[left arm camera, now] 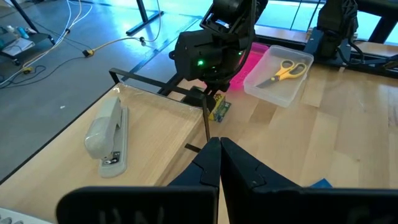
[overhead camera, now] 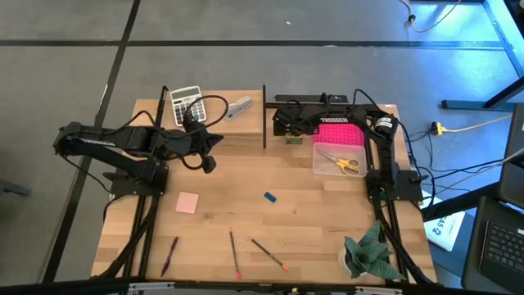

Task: Pack school essentials
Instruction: Put the yellow crayon box into the pink supply box

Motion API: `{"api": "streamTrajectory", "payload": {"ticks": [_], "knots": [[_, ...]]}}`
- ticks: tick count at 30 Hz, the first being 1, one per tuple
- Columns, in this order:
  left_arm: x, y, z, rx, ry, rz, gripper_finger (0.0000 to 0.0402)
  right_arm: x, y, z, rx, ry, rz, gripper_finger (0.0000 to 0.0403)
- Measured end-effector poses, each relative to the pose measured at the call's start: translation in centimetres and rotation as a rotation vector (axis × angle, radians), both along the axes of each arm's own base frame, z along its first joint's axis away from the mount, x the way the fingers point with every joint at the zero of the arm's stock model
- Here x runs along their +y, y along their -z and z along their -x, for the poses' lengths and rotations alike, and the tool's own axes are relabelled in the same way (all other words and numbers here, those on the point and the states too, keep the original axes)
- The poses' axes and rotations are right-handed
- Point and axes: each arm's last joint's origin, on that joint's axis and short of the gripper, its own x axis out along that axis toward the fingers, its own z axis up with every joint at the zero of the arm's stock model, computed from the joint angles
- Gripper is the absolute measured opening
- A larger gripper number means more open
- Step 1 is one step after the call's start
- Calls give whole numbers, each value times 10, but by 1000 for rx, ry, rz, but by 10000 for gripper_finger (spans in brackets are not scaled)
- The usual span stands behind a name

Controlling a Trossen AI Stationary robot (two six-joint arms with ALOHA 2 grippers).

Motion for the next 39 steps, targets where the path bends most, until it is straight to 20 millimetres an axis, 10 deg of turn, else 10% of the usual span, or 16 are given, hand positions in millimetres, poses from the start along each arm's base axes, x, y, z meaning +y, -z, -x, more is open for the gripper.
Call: {"api": "streamTrajectory", "payload": {"ticks": [29,39], "knots": [[0,0,0,0,1,0,0,-1,-2,0,53,-328,-72,332],[0,0,0,0,0,0,0,-7,-35,-11,79,-494,-85,332]]}}
